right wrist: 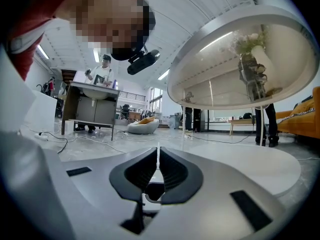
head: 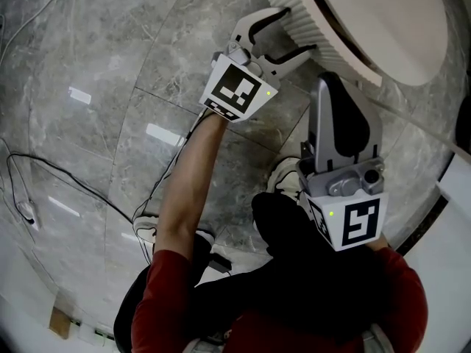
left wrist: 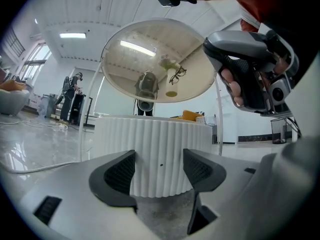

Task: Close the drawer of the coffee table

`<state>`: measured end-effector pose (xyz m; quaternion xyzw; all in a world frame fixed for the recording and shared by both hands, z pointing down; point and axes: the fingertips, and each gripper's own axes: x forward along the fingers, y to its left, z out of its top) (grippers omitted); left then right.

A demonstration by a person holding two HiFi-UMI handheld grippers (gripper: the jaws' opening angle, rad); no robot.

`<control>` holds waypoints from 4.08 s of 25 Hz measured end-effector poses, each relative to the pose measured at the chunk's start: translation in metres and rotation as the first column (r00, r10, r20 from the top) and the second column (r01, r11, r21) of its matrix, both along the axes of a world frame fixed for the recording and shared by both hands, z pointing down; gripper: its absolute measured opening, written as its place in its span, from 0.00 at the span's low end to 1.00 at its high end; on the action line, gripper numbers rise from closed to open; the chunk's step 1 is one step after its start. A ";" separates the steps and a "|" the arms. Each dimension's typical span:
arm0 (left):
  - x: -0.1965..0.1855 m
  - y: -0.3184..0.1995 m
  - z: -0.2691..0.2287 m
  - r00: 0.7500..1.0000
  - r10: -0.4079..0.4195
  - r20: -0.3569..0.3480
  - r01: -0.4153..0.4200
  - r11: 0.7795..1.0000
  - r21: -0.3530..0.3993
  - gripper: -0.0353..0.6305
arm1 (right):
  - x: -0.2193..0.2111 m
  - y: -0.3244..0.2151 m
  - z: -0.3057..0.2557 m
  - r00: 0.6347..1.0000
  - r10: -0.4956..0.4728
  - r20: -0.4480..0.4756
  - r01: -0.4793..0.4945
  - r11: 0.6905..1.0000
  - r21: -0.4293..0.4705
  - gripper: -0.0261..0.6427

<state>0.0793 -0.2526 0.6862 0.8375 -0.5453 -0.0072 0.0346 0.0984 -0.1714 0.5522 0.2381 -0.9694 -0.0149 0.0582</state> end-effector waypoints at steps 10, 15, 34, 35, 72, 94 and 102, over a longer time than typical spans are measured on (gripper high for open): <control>0.005 -0.014 0.000 1.000 0.006 0.000 -0.006 1.000 -0.003 0.50 | -0.004 -0.005 0.003 1.000 -0.011 0.010 0.011 1.000 -0.023 0.08; 0.009 -0.025 -0.001 1.000 0.004 0.001 -0.004 1.000 -0.015 0.50 | -0.003 -0.007 0.006 1.000 -0.008 0.011 0.009 0.999 -0.039 0.08; 0.013 -0.036 -0.001 1.000 0.001 0.007 0.000 0.999 -0.034 0.51 | 0.004 -0.006 -0.001 1.000 0.014 0.025 -0.014 0.999 -0.036 0.08; 0.013 -0.036 -0.001 1.000 0.000 0.007 0.000 0.999 -0.033 0.51 | 0.004 -0.005 -0.002 1.000 0.013 0.026 -0.012 0.999 -0.033 0.08; -0.060 0.072 -0.013 0.992 -0.089 0.084 0.094 0.994 -0.061 0.51 | -0.026 0.032 0.001 0.999 -0.054 0.005 0.054 0.999 0.000 0.08; -0.133 0.242 -0.132 0.929 -0.277 0.245 0.303 0.950 -0.072 0.51 | -0.067 0.065 0.012 0.989 -0.145 0.028 0.145 0.989 -0.014 0.08; -0.169 0.286 -0.138 0.838 -0.517 0.174 0.523 0.852 0.011 0.51 | -0.094 0.094 0.014 0.971 -0.238 0.012 0.237 0.971 0.031 0.08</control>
